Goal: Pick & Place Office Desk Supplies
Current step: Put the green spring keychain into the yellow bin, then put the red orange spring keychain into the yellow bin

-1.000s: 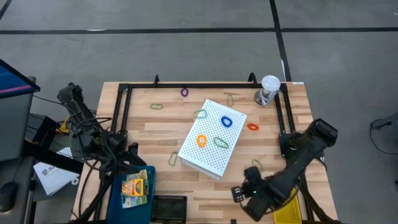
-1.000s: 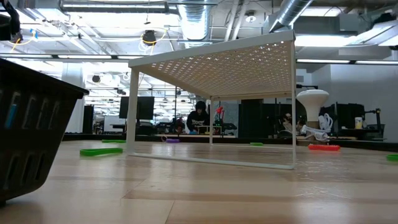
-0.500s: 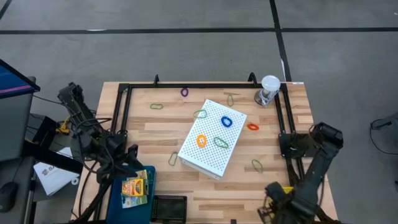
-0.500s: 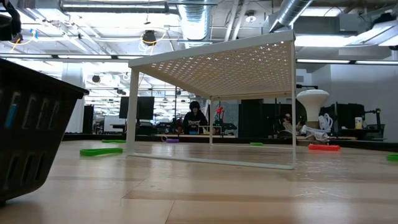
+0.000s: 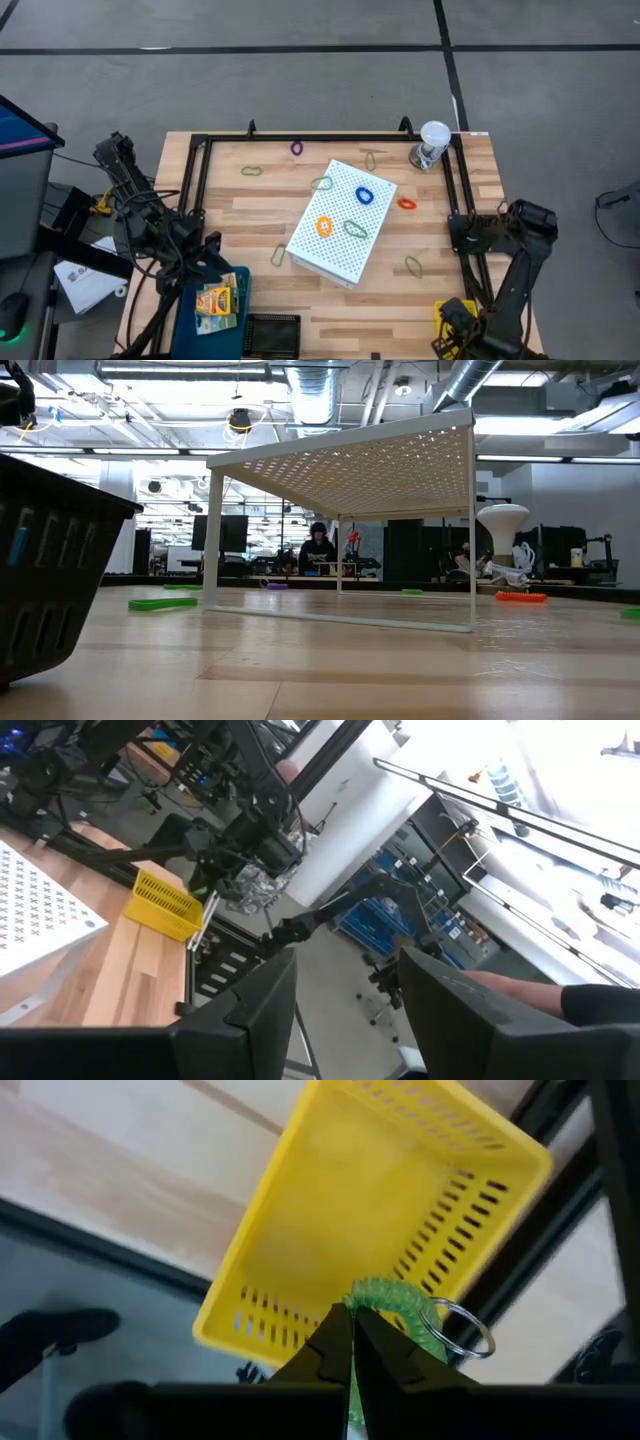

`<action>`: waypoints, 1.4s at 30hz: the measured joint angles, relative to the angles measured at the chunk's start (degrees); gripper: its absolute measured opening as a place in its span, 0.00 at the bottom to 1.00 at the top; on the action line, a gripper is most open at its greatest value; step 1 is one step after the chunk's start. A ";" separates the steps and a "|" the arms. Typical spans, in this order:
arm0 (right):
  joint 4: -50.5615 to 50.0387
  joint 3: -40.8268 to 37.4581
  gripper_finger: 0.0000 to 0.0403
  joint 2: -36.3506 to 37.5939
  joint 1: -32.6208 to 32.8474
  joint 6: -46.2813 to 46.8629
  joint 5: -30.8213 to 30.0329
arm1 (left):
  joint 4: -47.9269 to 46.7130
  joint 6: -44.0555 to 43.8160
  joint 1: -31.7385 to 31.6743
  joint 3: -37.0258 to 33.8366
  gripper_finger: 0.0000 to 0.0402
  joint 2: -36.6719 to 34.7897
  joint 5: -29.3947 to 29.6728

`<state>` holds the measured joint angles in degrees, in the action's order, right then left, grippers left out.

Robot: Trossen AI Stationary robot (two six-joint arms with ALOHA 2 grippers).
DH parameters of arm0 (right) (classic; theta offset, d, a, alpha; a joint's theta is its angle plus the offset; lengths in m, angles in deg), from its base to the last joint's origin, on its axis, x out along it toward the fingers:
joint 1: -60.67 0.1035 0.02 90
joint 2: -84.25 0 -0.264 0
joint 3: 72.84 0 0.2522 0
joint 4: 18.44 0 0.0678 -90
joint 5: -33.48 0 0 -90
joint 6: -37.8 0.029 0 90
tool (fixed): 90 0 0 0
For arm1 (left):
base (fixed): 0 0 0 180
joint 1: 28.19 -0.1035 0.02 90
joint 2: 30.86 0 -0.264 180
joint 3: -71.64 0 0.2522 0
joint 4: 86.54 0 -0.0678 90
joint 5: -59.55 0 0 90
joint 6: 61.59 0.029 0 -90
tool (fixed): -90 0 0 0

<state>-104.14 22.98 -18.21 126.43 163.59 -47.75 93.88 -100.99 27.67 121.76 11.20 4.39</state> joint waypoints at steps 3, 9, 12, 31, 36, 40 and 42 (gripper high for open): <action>2.60 -2.28 0.00 0.05 1.03 -0.11 -0.04 | 0.42 -0.16 0.00 0.00 0.43 0.00 0.83; 3.81 -3.65 0.10 0.12 1.66 -1.36 -2.22 | 0.54 -0.40 -0.02 0.00 0.43 0.05 1.50; 3.09 -3.68 0.21 0.12 1.46 -1.43 -2.86 | 0.54 -0.48 -0.02 -0.02 0.43 0.07 1.70; -11.79 -0.99 0.39 2.77 -7.20 -3.23 -17.97 | 1.43 -0.46 -0.07 -0.02 0.43 1.25 1.63; -11.13 -4.29 0.39 7.04 -14.76 -4.11 -22.62 | 1.68 -0.42 -0.07 -0.02 0.43 1.29 1.63; -9.07 -8.76 0.40 11.96 -21.44 -3.01 -23.90 | 1.93 -0.45 -0.07 -0.02 0.43 1.29 1.61; -7.42 -11.72 0.39 15.33 -24.33 -2.12 -25.47 | 2.35 -0.46 -0.06 -0.02 0.43 1.29 1.61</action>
<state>-111.56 11.27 -2.88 102.10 161.46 -73.22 96.23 -101.44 27.60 121.73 12.49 6.00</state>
